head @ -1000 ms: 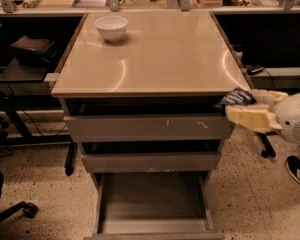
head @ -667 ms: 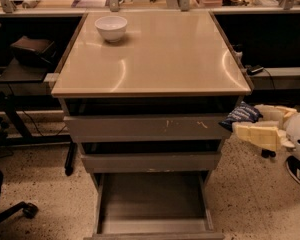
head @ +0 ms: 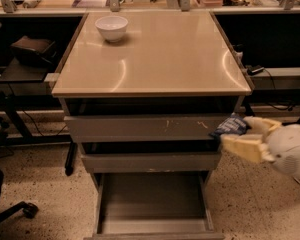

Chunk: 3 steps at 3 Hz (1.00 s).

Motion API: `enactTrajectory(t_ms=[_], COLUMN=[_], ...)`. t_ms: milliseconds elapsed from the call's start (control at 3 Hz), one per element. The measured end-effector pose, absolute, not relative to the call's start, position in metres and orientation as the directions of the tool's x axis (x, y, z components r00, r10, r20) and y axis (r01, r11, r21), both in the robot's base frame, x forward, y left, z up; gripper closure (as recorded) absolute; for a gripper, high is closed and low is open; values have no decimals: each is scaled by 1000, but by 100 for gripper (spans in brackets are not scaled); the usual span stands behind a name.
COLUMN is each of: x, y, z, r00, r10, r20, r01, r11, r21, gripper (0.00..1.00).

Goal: Place rxbar blueberry into bottom drawer

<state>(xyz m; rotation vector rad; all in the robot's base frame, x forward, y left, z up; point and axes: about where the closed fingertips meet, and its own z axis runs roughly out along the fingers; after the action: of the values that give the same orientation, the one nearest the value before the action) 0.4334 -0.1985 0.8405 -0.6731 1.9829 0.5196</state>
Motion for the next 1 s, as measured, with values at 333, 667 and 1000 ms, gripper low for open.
enactTrajectory(t_ms=[333,667,1000], x=[428,404,403], y=[-123,-34,-19], z=[756,646,613], r00=[-387,-439,-477], r10=[-290,-318,-304], r20=[-876,-840,-825], r01=[-718,-794,-780], r11=[691,576,578], r21=[88,197,238], gripper=[100,100,100])
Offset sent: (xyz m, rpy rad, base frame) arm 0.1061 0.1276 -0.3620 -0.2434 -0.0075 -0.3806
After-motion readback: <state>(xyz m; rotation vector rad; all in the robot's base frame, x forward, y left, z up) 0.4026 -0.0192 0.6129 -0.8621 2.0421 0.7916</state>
